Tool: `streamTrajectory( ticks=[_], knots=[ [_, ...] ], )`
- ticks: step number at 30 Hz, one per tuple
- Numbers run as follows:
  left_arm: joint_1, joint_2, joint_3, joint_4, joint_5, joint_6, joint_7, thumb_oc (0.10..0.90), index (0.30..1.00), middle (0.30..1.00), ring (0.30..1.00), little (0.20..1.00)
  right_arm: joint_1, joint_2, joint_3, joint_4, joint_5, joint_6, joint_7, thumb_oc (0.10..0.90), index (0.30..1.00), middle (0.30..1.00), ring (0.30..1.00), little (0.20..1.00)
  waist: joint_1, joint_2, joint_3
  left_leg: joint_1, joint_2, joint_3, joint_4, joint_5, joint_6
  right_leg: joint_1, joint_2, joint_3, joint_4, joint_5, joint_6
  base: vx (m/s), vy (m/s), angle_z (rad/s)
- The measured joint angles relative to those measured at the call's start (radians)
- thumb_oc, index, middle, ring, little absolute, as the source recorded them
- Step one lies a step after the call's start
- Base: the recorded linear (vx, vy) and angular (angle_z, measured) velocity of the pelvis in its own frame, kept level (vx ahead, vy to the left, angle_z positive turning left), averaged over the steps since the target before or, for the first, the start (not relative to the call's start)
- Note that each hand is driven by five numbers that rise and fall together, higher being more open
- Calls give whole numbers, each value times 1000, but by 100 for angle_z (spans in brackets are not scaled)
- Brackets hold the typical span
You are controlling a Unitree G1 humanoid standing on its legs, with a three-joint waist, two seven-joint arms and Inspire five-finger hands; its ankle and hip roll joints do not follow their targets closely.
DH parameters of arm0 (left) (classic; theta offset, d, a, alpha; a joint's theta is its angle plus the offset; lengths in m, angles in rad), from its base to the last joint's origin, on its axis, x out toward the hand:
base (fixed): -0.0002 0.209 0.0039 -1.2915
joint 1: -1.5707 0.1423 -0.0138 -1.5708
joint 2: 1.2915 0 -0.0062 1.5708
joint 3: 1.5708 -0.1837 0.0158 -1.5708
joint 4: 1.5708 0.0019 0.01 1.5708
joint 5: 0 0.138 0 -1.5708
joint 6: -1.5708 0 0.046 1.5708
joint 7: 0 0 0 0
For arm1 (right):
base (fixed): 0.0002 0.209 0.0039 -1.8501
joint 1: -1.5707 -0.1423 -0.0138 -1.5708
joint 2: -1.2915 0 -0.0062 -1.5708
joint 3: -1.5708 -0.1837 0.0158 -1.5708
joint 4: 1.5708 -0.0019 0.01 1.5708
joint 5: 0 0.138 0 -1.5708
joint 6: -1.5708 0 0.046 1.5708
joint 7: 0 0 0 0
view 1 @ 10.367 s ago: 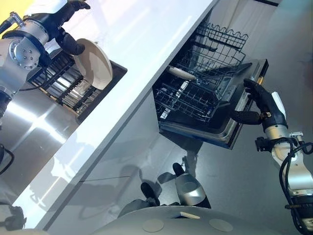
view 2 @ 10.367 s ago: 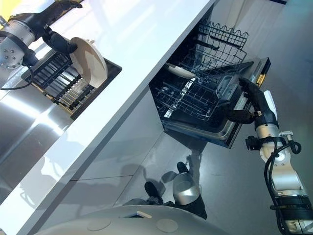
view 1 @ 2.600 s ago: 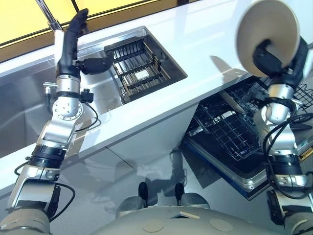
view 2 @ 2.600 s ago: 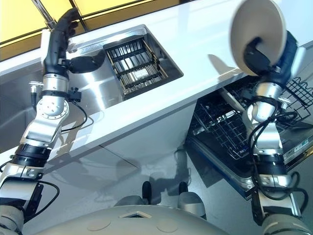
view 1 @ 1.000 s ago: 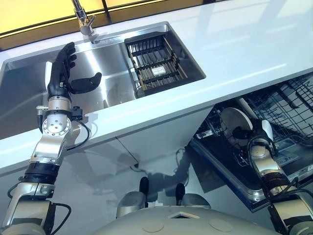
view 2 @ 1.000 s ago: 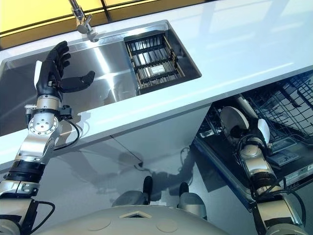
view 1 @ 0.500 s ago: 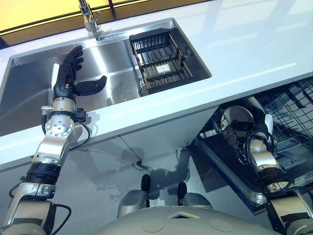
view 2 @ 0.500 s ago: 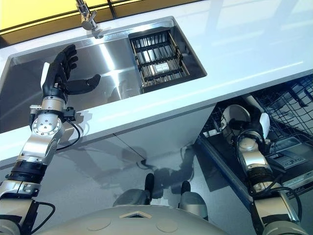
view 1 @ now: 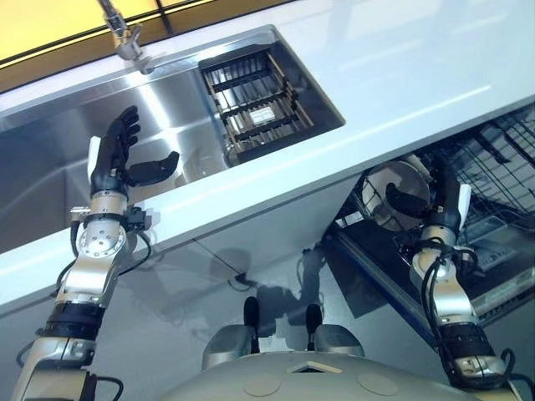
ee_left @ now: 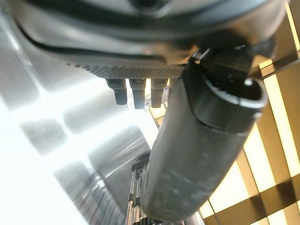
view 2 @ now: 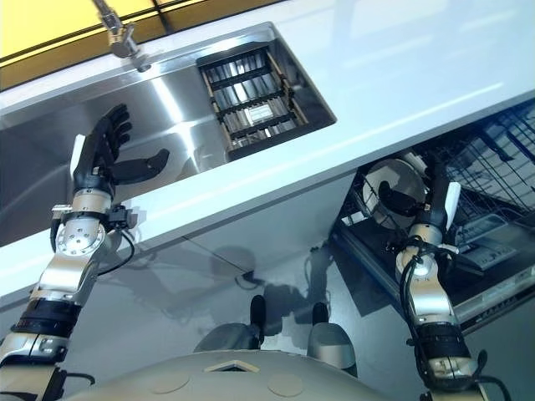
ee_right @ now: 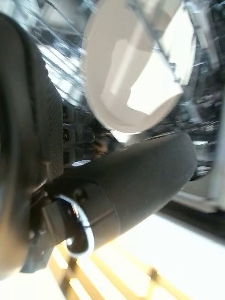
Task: Pick up plates and place into dishwasher.
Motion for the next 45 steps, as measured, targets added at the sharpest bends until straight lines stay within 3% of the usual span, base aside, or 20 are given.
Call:
streamTrajectory(
  ticks=[5, 9, 16, 25, 32, 35, 38, 41, 45],
  knots=[
    [0, -1, 9, 1, -1, 0, 22, 800, 900, 900, 900, 900, 41, 36, -20, 34, 94, -71, -55, 800, 900, 900, 900, 900, -39, 6, 5, -3, 0, 28, 0, -5, 1, -14, -2, 24, 0, 0, 1, -29, 9, -16],
    [-7, 0, 9, 1, -2, 0, 26, 800, 900, 900, 900, 900, 26, 35, -78, 229, 225, -110, -50, 800, 900, 900, 900, 900, -55, 12, 8, 0, 2, 30, 0, -7, -1, -13, -1, 24, 0, 0, 1, 10, -32, -3],
    [-22, 0, 7, 32, -4, 1, 26, 800, 900, 900, 900, 900, -13, 28, -100, 442, 374, -106, 5, 800, 900, 900, 900, 900, -46, 31, 11, 7, 1, 23, 1, -7, -2, -3, -1, 15, 0, 3, -4, 25, -51, 3],
    [-40, 10, 6, 42, -13, 2, 15, 800, 900, 900, 900, 900, -86, -65, -64, 593, 390, -72, 124, 800, 900, 900, 900, 900, 1, 72, 27, -11, 2, -28, 0, 1, -14, 3, 0, -31, 0, -2, 1, -8, -61, 17],
    [-79, 46, -22, 58, -50, 2, 16, 800, 900, 900, 900, 900, -148, -157, -61, 697, 398, -77, 193, 800, 900, 900, 900, 900, 7, 78, 48, -64, -1, -56, 2, 28, -8, -35, 1, -61, 0, 1, -5, -94, -63, 13],
    [-121, 67, -28, 80, -50, 2, 16, 800, 900, 900, 900, 900, -176, -166, -71, 699, 557, -83, 308, 800, 900, 900, 900, 900, 8, 78, 83, -89, 2, -60, 5, 42, -12, -60, 7, -64, 0, 11, -13, -47, -52, 2],
    [-163, 80, -28, 98, -61, 0, 17, 800, 900, 900, 900, 900, -177, -174, -70, 696, 734, -85, 501, 800, 900, 900, 900, 900, 5, 75, 103, -96, 7, -60, 2, 44, -20, -66, 16, -67, 0, 12, -13, -30, -70, -3],
    [-206, 90, -28, 116, -60, -30, 14, 800, 900, 900, 900, 900, -179, -177, -36, 648, 819, -87, 624, 800, 900, 900, 900, 900, 8, 77, 127, -109, 21, -59, 0, 42, -37, -79, 23, -76, 0, 20, -25, -4, -45, -3],
    [-255, 100, -29, 132, -60, -47, 15, 800, 900, 900, 900, 900, -258, -175, 15, 597, 842, -89, 635, 800, 900, 900, 900, 900, 10, 78, 147, -121, 38, -57, 0, 46, -47, -92, 35, -89, 0, 27, -35, 5, -9, -5]
  ],
)
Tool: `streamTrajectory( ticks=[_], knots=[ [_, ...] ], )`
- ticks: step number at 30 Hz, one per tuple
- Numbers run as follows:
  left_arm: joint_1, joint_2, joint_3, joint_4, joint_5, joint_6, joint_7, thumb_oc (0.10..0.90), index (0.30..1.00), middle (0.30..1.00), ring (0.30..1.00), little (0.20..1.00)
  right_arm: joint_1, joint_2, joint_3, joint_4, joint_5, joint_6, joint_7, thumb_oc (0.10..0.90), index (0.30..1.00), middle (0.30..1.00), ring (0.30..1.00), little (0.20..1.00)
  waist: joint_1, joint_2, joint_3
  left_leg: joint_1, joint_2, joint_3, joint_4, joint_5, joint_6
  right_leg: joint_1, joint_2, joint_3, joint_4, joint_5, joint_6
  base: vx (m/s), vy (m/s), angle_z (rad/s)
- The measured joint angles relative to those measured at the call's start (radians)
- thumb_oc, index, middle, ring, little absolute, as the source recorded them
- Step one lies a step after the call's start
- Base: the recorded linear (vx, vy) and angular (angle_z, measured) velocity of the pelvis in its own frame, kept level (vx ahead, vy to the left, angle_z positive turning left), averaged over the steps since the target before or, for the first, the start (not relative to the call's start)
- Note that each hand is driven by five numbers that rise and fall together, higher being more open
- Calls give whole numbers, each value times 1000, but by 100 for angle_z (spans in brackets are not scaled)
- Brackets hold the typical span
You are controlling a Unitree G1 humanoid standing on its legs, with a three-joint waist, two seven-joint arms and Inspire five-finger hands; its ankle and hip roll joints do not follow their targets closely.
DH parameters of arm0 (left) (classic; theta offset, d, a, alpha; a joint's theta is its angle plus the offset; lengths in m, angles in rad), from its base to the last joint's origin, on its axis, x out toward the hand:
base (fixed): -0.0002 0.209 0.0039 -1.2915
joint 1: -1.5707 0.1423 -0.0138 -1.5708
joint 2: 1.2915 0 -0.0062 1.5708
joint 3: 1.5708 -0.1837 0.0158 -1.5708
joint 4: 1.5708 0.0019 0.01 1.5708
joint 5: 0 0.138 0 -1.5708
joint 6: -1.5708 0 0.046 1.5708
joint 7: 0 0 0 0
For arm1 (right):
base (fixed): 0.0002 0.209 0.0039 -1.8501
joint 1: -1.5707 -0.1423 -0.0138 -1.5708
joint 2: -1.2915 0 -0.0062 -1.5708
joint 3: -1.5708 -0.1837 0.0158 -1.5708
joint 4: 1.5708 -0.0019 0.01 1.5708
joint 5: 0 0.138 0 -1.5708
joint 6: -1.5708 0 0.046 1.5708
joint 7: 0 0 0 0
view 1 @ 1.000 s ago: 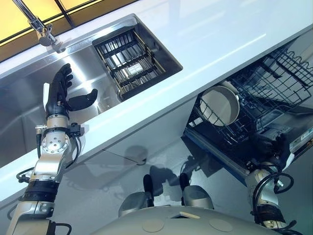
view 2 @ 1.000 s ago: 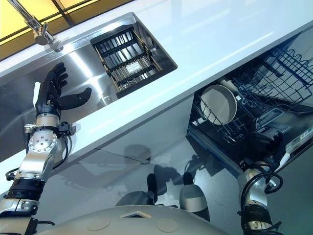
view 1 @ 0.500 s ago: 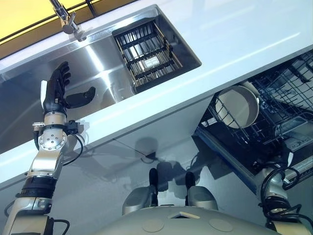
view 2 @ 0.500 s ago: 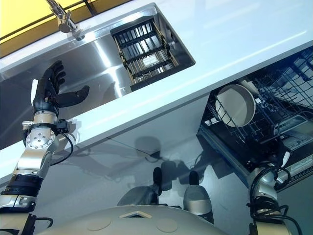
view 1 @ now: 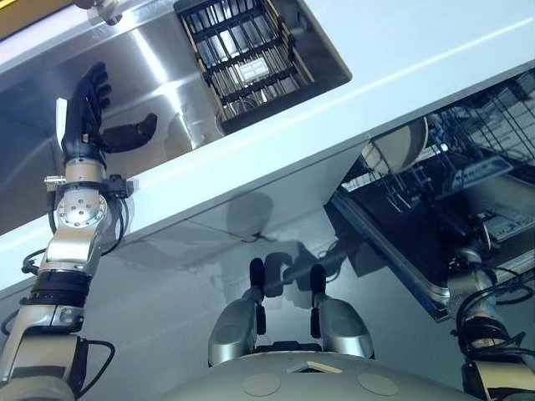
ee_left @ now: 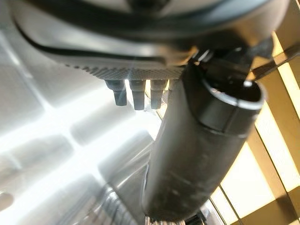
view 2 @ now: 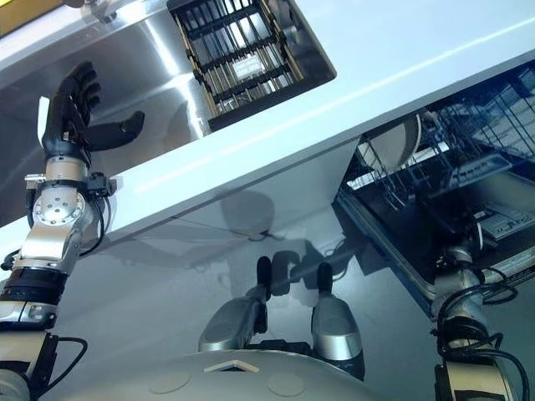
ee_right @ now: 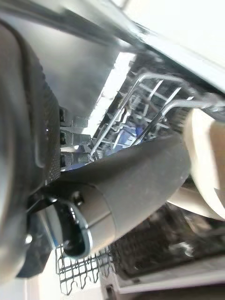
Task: Pick up plates and place into dishwasher.
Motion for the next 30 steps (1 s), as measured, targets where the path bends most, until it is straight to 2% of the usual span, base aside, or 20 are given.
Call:
streamTrajectory(
  ticks=[4, 8, 9, 15, 21, 27, 30],
  knots=[
    [-31, -7, -9, 37, 0, -33, 2, 800, 900, 900, 900, 900, -133, 24, 55, -61, -13, 0, -61, 800, 900, 900, 900, 900, 4, 16, 11, 0, -2, 6, 5, 12, 7, -5, -2, 2, 0, 6, -8, 32, 31, -6],
    [-70, -16, -37, 46, 1, -37, 9, 800, 900, 900, 900, 900, -232, 30, 123, -104, -126, 5, -127, 800, 900, 900, 900, 900, 39, 25, 15, 0, -1, 5, 5, 15, 6, -4, -1, -2, 0, 6, -8, 35, 17, 3],
    [-79, -20, -44, 45, 0, -38, 11, 800, 900, 900, 900, 900, -249, 36, 123, -103, -143, 6, -186, 800, 900, 900, 900, 900, 51, 25, 15, 0, -1, 4, 5, 15, 5, -2, -1, -6, 0, 6, -8, 44, 4, 7],
    [-121, -42, -45, 105, 0, -52, 11, 800, 900, 900, 900, 900, -256, 1, 158, -94, -298, 33, -273, 800, 900, 900, 900, 900, 68, 25, 16, 2, -1, -1, 5, 20, 6, 2, 4, -9, 0, 6, -8, 36, 3, 1],
    [-122, -45, -47, 106, -1, -59, -4, 800, 900, 900, 900, 900, -279, -65, 235, -84, -400, 52, -280, 800, 900, 900, 900, 900, 72, 25, 16, -6, 1, -23, 2, 21, -1, 3, 4, -29, 0, 5, -7, -24, 44, 10],
    [-99, -45, -44, 70, -21, -59, -3, 800, 900, 900, 900, 900, -269, -70, 230, -90, -474, 72, -298, 800, 900, 900, 900, 900, 68, 21, 18, -5, -3, -20, 5, 25, 6, 5, 0, -28, 0, 8, -11, -3, 88, 3],
    [-35, -50, -41, -16, -21, -59, -3, 800, 900, 900, 900, 900, -116, -50, 175, -199, -557, 63, -305, 800, 900, 900, 900, 900, 51, -1, 29, 23, -4, -7, 5, 20, 11, 37, -2, -22, 1, 1, -6, 56, 97, 14]
  ],
)
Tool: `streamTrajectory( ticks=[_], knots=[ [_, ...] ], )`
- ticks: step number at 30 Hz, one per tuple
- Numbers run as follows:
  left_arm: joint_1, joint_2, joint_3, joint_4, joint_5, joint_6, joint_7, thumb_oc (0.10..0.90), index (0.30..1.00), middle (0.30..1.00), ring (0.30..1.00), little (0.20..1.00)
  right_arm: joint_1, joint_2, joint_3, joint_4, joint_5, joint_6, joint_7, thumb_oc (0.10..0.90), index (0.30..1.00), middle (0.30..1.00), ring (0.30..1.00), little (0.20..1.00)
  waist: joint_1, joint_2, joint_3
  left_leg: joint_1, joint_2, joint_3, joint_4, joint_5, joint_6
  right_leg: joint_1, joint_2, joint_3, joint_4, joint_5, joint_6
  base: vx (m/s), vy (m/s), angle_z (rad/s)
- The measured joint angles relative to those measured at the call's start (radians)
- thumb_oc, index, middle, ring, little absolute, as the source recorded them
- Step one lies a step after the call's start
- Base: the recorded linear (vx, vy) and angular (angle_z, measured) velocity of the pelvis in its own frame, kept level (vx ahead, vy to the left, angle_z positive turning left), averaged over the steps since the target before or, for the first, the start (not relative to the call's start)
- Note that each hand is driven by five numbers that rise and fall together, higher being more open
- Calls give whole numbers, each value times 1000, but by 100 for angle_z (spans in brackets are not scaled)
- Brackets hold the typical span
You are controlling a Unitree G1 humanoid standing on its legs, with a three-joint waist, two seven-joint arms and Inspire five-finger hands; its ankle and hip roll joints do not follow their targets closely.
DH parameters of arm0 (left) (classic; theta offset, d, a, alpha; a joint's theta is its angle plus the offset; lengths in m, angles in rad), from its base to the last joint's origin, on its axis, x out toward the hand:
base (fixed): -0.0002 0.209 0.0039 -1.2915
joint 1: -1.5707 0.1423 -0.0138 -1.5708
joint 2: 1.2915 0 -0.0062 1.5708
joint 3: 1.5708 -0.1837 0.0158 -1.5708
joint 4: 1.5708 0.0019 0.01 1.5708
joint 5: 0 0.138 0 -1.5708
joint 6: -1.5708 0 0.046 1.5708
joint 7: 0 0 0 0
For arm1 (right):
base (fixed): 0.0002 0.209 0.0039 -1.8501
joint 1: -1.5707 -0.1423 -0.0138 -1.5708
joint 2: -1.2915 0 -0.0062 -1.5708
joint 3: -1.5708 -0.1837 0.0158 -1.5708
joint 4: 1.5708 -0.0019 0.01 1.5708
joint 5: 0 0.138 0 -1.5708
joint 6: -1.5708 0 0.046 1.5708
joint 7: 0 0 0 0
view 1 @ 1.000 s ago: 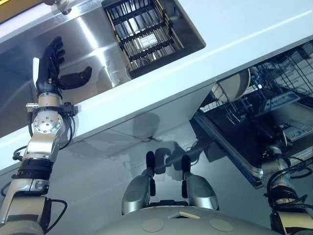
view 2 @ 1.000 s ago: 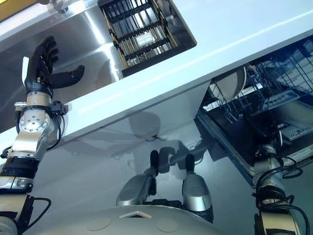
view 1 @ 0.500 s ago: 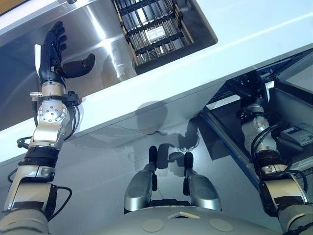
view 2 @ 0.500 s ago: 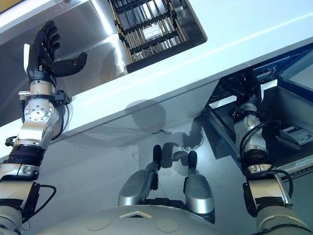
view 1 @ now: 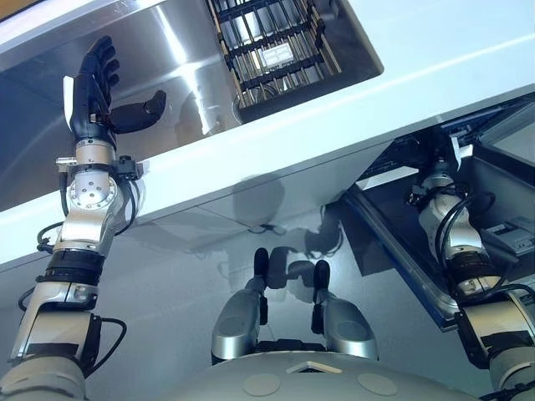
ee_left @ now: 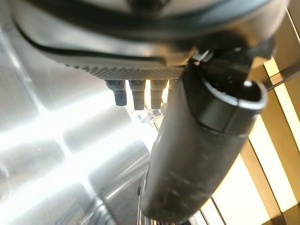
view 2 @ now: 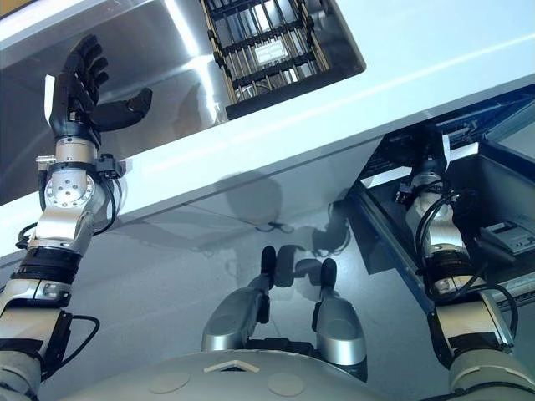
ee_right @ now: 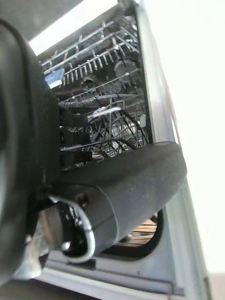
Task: Pick up plates and place into dishwasher.
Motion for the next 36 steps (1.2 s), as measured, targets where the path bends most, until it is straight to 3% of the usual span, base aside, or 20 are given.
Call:
streamTrajectory(
  ticks=[6, 8, 14, 17, 22, 27, 33, 36],
  knots=[
    [135, -34, 71, -92, 0, -1, -44, 800, 900, 900, 900, 900, 229, 129, -167, -79, -44, -12, -11, 800, 900, 900, 900, 900, -17, -30, 5, 63, -12, 60, -2, -32, 18, 46, -13, 73, 0, -20, 18, 55, 73, -16],
    [164, -42, 109, -101, -5, -1, -68, 800, 900, 900, 900, 900, 275, 152, -237, -89, -44, -15, -42, 800, 900, 900, 900, 900, -45, -43, 2, 71, -17, 79, -4, -39, 26, 45, -21, 92, 0, -22, 26, 9, 67, -31],
    [165, -42, 137, -96, -39, 0, -71, 800, 900, 900, 900, 900, 300, 183, -341, -91, -57, -133, -245, 800, 900, 900, 900, 900, -118, -101, -37, 97, -27, 140, -5, -58, 41, 41, -34, 159, 0, -10, 40, -2, 49, -31],
    [164, -41, 136, -65, -40, 0, -71, 800, 900, 900, 900, 900, 298, 185, -373, -91, -33, -193, -257, 800, 900, 900, 900, 900, -137, -113, -63, 111, -28, 174, -5, -69, 44, 39, -37, 190, 0, -7, 44, 13, 27, -35],
    [156, -37, 130, -23, -40, 3, -71, 800, 900, 900, 900, 900, 295, 182, -391, -8, 51, -193, -254, 800, 900, 900, 900, 900, -157, -110, -92, 121, -28, 201, -5, -77, 43, 37, -38, 214, 0, -7, 45, 26, -10, -17],
    [121, -21, 110, 15, -40, 3, -66, 800, 900, 900, 900, 900, 287, 177, -391, 123, 112, -167, -286, 800, 900, 900, 900, 900, -163, -90, -105, 121, -28, 211, -4, -80, 44, 32, -39, 221, 0, -7, 46, 11, -39, -5],
    [82, 17, 74, 48, -49, 3, -55, 800, 900, 900, 900, 900, 274, 117, -395, 243, 163, -137, -339, 800, 900, 900, 900, 900, -173, -48, -110, 117, -32, 215, -3, -84, 46, 23, -46, 230, 0, -9, 50, 17, -8, -3],
    [43, 17, 50, 52, -65, 3, -22, 800, 900, 900, 900, 900, 241, 86, -422, 273, 224, -136, -347, 800, 900, 900, 900, 900, -176, -14, -93, 95, -35, 219, 0, -82, 48, -10, -49, 235, 22, -13, 54, -93, -9, -5]
  ],
)
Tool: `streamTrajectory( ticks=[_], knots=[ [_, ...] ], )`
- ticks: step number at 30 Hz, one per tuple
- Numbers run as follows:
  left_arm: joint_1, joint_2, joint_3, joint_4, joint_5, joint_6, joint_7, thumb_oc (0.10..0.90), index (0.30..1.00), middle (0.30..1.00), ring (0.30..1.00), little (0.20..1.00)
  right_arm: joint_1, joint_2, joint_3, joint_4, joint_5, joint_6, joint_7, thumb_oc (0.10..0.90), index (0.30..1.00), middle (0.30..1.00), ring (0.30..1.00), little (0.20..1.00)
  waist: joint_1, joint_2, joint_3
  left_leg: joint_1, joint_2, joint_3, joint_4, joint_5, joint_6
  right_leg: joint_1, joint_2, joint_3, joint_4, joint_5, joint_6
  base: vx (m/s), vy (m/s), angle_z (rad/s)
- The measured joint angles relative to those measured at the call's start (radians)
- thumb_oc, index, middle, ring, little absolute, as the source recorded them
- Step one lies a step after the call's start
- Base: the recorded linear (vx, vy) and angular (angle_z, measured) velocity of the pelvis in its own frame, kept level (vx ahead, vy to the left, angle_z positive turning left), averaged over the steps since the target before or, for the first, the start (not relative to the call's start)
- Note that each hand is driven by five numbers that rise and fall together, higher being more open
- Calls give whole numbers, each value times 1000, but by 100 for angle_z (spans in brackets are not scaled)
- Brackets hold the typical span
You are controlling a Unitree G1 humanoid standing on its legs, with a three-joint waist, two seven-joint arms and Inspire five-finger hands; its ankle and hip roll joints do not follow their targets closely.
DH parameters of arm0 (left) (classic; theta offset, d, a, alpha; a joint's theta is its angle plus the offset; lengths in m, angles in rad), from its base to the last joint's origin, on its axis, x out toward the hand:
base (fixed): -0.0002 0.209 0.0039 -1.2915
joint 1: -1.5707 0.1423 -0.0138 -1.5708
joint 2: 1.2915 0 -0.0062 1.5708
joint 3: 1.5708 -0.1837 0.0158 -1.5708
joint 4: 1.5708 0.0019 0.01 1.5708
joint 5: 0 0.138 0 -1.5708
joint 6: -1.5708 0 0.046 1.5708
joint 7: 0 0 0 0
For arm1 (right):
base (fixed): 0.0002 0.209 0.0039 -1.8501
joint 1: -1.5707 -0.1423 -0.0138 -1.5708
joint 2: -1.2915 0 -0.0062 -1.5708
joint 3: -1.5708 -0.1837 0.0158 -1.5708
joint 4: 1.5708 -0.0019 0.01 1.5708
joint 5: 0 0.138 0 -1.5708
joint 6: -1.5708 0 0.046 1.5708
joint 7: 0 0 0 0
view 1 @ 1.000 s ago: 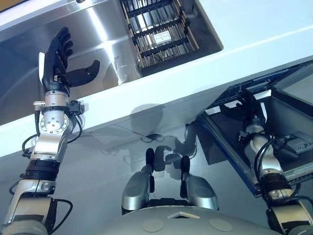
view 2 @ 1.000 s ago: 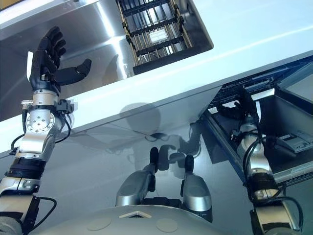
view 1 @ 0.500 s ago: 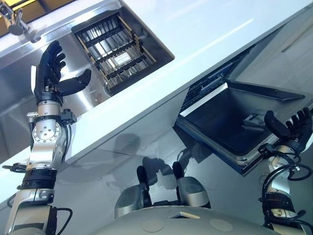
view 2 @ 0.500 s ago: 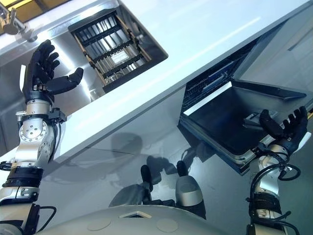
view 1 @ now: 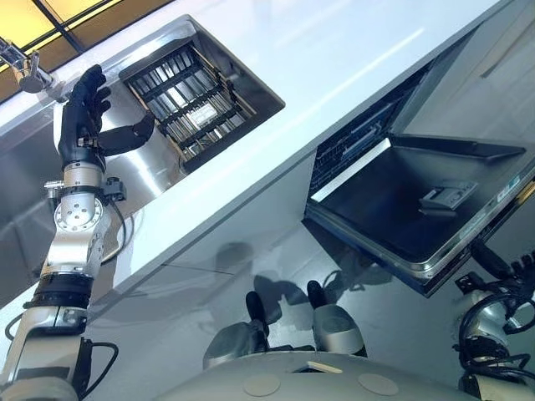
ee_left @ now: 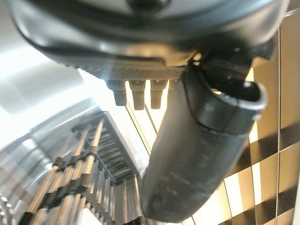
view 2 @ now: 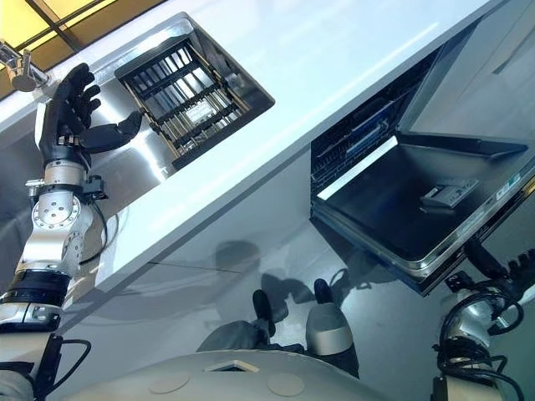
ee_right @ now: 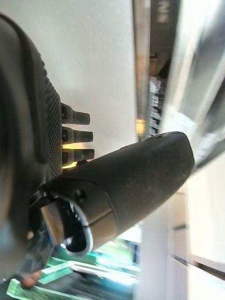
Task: Pick up plates and place into dishwasher.
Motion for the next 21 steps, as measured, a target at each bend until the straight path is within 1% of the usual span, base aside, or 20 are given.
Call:
streamTrajectory(
  ticks=[2, 3, 4, 5, 6, 7, 8, 9, 10, 11, 12, 13, 15, 16, 17, 19, 20, 21],
  knots=[
    [-57, -1, -24, 8, -16, -13, 29, 800, 900, 900, 900, 900, -54, -41, 1, 31, 80, 0, 2, 800, 900, 900, 900, 900, 2, 39, 32, -42, -1, 8, 3, 17, 8, -67, -1, 4, 50, -6, 5, -137, -24, -9],
    [-102, -1, -43, 31, -23, -25, 41, 800, 900, 900, 900, 900, -85, -54, 0, 43, 114, 0, 1, 800, 900, 900, 900, 900, 1, 52, 60, -66, -3, 6, 23, 18, 9, -90, 0, 3, 70, -7, 7, -116, -47, -5],
    [-122, -1, -49, 38, -24, -27, 46, 800, 900, 900, 900, 900, -105, -56, 0, 48, 131, 0, 1, 800, 900, 900, 900, 900, 1, 55, 76, -75, -3, 5, 35, 17, 8, -101, -1, 2, 82, -10, 7, -109, -58, -2],
    [-164, -2, -64, 52, -32, -38, 59, 800, 900, 900, 900, 900, -147, -56, 2, 60, 168, -2, -1, 800, 900, 900, 900, 900, 1, 56, 109, -102, -3, -5, 68, 12, 3, -135, -2, 0, 129, -25, 6, -83, -47, 1],
    [-209, -2, -81, 67, -32, -53, 70, 800, 900, 900, 900, 900, -184, -55, 1, 73, 208, -15, -3, 800, 900, 900, 900, 900, 1, 58, 143, -127, -3, -12, 94, 6, -5, -170, -3, -3, 179, -41, 3, -89, -48, 5],
    [-237, -2, -94, 68, -31, -53, 78, 800, 900, 900, 900, 900, -201, -55, 2, 73, 251, -33, -2, 800, 900, 900, 900, 900, 2, 56, 164, -156, -4, -14, 112, 6, -5, -212, -3, -5, 229, -60, 2, -78, -35, 8],
    [-248, -1, -100, 67, -31, -54, 82, 800, 900, 900, 900, 900, -206, -55, 2, 72, 271, -43, 6, 800, 900, 900, 900, 900, 2, 53, 170, -174, -5, -16, 127, 6, -5, -237, -5, -6, 259, -70, -1, -68, -29, 9],
    [-272, 8, -101, 60, -31, -49, 80, 800, 900, 900, 900, 900, -211, -57, 1, 70, 304, -60, 35, 800, 900, 900, 900, 900, 3, 48, 190, -200, -11, -18, 146, 5, -5, -278, -7, -7, 309, -90, -7, -64, -24, 10],
    [-293, 29, -101, 58, -31, -59, 97, 800, 900, 900, 900, 900, -221, -57, 0, 66, 338, -79, 73, 800, 900, 900, 900, 900, 3, 44, 208, -222, -15, -19, 166, -3, -7, -314, -10, -5, 364, -110, -10, -46, -18, 8],
    [-300, 38, -101, 58, -31, -62, 112, 800, 900, 900, 900, 900, -222, -58, -1, 62, 364, -85, 101, 800, 900, 900, 900, 900, 3, 43, 210, -239, -15, -19, 178, -5, -5, -343, -12, -3, 395, -123, -14, -46, -21, 4],
    [-303, 47, -100, 57, -31, -64, 120, 800, 900, 900, 900, 900, -221, -58, -2, 55, 389, -91, 127, 800, 900, 900, 900, 900, 3, 43, 211, -255, -15, -19, 192, -8, -3, -366, -15, 0, 422, -135, -10, -39, -40, -3],
    [-305, 68, -96, 54, -31, -68, 132, 800, 900, 900, 900, 900, -218, -59, -2, 38, 443, -93, 194, 800, 900, 900, 900, 900, 3, 42, 213, -289, -16, -19, 214, -14, 1, -407, -17, 4, 462, -145, -12, -47, -57, -6],
    [-319, 102, -77, 53, -29, -68, 145, 800, 900, 900, 900, 900, -200, -61, -2, 21, 526, -81, 348, 800, 900, 900, 900, 900, 3, 43, 216, -348, -15, -22, 256, -20, -5, -465, -16, 2, 503, -148, -16, -31, -68, -5],
    [-324, 112, -74, 54, -29, -68, 149, 800, 900, 900, 900, 900, -194, -65, -2, 20, 546, -72, 394, 800, 900, 900, 900, 900, 3, 42, 216, -360, -15, -29, 265, -21, -6, -478, -16, 0, 513, -149, -18, -15, -83, 1],
    [-330, 119, -68, 54, -27, -68, 154, 800, 900, 900, 900, 900, -182, -74, 0, 20, 582, -48, 477, 800, 900, 900, 900, 900, 4, 41, 217, -378, -14, -42, 275, -22, -8, -495, -16, -5, 526, -151, -21, -10, -80, 4],
    [-339, 144, -53, 41, -16, -68, 153, 800, 900, 900, 900, 900, -138, -80, 17, -29, 657, 11, 682, 800, 900, 900, 900, 900, 12, 39, 218, -415, -15, -66, 298, -26, -14, -524, -16, -28, 535, -150, -28, 6, -69, 1],
    [-341, 152, -48, 39, -12, -68, 153, 800, 900, 900, 900, 900, -125, -80, 28, -58, 674, 31, 747, 800, 900, 900, 900, 900, 16, 36, 220, -422, -14, -71, 301, -27, -17, -531, -15, -34, 535, -146, -34, 13, -59, -5],
    [-342, 155, -45, 37, -12, -68, 152, 800, 900, 900, 900, 900, -111, -81, 31, -59, 699, 41, 777, 800, 900, 900, 900, 900, 21, 35, 221, -429, -13, -80, 309, -29, -20, -532, -15, -46, 535, -145, -35, 15, -45, -14]
  ],
)
